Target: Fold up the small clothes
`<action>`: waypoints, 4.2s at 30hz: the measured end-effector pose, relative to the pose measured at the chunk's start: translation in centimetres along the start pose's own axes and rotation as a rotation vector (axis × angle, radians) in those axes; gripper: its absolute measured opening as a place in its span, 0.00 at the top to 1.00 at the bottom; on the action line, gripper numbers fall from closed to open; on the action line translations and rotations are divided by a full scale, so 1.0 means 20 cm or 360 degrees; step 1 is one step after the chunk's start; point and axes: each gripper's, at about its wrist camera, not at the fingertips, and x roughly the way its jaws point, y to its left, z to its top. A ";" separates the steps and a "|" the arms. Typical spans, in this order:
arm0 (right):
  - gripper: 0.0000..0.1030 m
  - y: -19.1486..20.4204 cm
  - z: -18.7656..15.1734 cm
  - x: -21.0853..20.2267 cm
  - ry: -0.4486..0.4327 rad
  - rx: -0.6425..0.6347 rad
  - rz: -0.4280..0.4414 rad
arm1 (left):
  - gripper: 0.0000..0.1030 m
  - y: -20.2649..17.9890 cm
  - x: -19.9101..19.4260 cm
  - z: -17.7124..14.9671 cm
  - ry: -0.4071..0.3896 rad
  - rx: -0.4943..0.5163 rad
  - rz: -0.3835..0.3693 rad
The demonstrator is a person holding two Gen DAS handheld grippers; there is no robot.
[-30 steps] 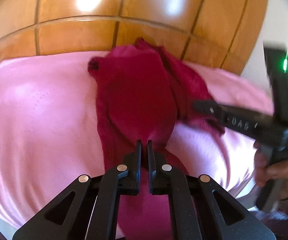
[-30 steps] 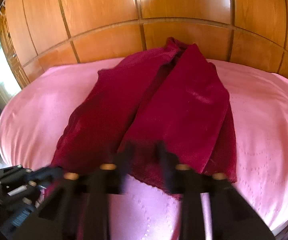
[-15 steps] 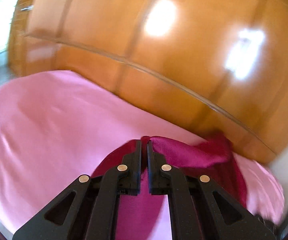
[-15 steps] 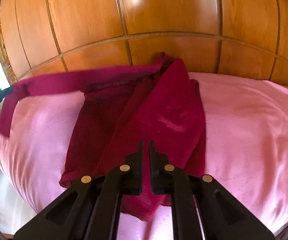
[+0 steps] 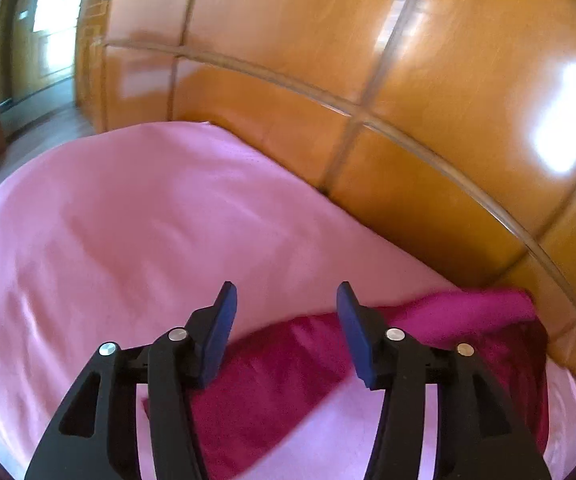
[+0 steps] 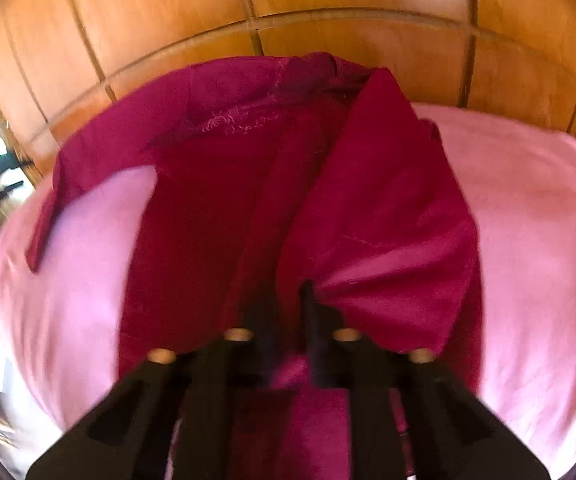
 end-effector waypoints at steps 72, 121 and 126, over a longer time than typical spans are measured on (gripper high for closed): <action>0.51 -0.95 -0.47 -0.40 0.0153 0.0509 -0.0100 | 0.49 -0.08 -0.53 -0.96 0.0462 0.0076 -0.0672; 0.25 -1.59 -0.04 -0.31 -0.0354 0.0921 -0.0908 | 0.32 -0.35 -0.22 -0.90 0.0361 0.0210 -0.0488; 0.19 -1.10 0.11 -0.17 -0.0328 0.0631 -0.0522 | 0.32 0.09 -0.15 -0.69 0.0305 -0.0137 -0.0170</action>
